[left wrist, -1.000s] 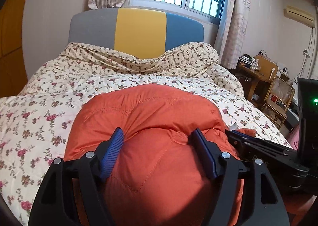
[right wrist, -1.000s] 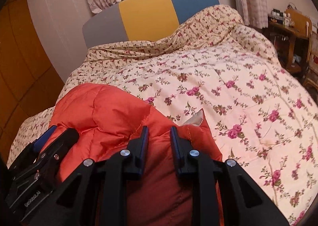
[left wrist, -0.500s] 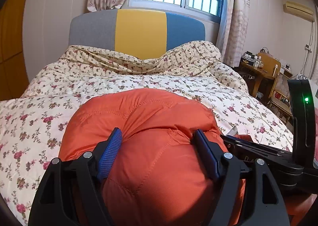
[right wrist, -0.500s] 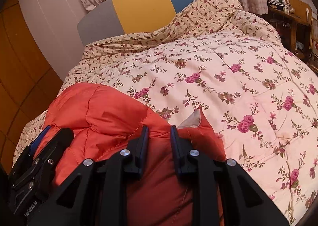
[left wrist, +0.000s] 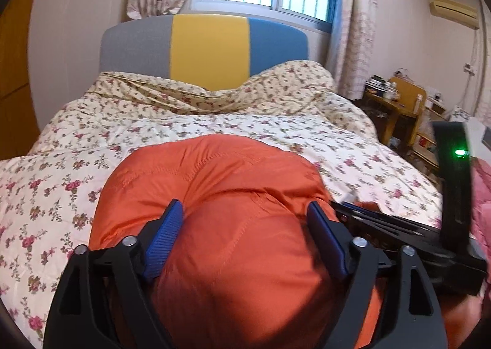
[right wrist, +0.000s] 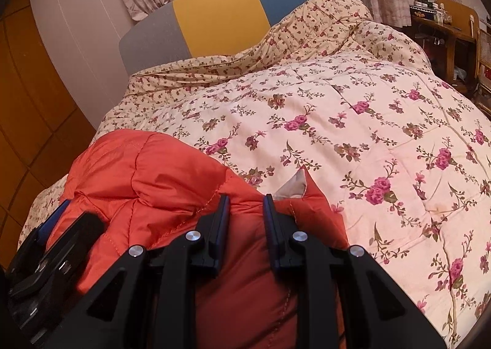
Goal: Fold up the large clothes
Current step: 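Press the orange jacket bundle down with the left gripper while the right gripper presses beside it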
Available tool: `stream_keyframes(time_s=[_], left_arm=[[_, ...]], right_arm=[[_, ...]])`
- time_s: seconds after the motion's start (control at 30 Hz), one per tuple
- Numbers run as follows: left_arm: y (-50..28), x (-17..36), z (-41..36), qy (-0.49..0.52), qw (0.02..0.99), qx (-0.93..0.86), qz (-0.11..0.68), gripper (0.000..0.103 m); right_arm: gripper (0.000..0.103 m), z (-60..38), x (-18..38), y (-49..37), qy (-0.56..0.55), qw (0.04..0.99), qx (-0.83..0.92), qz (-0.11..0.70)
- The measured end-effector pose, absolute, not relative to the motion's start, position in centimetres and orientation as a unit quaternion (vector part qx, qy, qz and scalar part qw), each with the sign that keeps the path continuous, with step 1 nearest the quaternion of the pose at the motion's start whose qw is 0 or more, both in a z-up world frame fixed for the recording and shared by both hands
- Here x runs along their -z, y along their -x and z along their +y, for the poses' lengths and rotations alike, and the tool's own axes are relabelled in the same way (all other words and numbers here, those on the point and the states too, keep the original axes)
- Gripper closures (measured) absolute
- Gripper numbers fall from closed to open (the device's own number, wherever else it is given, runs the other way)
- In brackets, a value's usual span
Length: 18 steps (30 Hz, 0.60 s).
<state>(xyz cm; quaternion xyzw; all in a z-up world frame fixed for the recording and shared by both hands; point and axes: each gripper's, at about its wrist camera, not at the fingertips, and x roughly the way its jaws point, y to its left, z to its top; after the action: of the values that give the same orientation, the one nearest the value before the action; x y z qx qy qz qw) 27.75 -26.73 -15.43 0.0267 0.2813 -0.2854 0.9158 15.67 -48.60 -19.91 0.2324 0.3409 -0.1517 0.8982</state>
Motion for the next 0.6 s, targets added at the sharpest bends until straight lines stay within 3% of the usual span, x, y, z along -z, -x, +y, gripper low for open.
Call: stream_keyframes(time_s=[0.27, 0.4, 0.6], left_arm=[[-26.9, 13.2, -24.3, -0.049, 0.920, 0.244, 0.303, 0.012], [-26.3, 13.3, -22.5, -0.040, 0.922, 0.238, 0.303, 0.009], [-25.0, 15.8, -22.7, -0.037, 0.923, 0.244, 0.295, 0.003]], right_arm=[[0.078, -47.2, 18.0, -14.5, -0.200, 0.903, 0.172, 0.340], [0.063, -45.2, 15.9, -12.0, -0.183, 0.914, 0.176, 0.317], [0.063, -43.0, 16.8, -11.2, -0.130, 0.925, 0.192, 0.302]])
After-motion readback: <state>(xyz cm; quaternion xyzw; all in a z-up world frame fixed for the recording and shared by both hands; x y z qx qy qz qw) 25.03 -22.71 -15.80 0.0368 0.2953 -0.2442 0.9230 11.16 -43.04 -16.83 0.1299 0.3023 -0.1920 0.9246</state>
